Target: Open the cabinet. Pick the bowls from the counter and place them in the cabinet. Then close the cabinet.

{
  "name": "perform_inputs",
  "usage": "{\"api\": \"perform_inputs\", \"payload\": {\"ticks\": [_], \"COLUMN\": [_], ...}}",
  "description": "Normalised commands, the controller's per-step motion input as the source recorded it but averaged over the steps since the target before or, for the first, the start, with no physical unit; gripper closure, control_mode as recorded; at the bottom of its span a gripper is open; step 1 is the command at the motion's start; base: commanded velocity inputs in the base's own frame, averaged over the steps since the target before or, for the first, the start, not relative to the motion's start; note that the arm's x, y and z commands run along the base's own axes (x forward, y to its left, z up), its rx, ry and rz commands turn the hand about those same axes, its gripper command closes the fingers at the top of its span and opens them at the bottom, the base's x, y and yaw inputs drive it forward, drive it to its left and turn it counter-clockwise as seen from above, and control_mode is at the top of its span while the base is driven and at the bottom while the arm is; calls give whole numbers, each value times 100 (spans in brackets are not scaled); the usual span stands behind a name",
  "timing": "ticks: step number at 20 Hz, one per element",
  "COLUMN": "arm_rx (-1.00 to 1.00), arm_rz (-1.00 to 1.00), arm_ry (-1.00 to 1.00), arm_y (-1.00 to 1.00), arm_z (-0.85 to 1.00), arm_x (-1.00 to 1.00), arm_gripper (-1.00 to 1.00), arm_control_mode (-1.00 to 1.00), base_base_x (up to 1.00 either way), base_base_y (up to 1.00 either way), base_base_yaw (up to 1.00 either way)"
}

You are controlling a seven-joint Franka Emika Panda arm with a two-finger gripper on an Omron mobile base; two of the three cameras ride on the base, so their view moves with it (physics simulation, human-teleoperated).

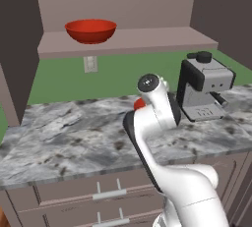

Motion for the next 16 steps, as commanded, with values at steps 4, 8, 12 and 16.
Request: {"api": "perform_inputs", "payload": {"ticks": [4, 8, 12, 16], "arm_rx": [0, 0, 0, 0], "arm_rz": [0, 0, 0, 0], "arm_ry": [-7, 0, 0, 0], "arm_y": [3, 1, 0, 0], "arm_z": [-39, -32, -27, -20], "arm_x": [24, 40, 39, 42], "arm_gripper": [-100, -100, -100, -100], "arm_control_mode": [-100, -100, -100, -100], "base_base_x": [0, 0, 0, 0], "base_base_y": [0, 0, 0, 0], "base_base_yaw": [0, 0, 0, 0]}}
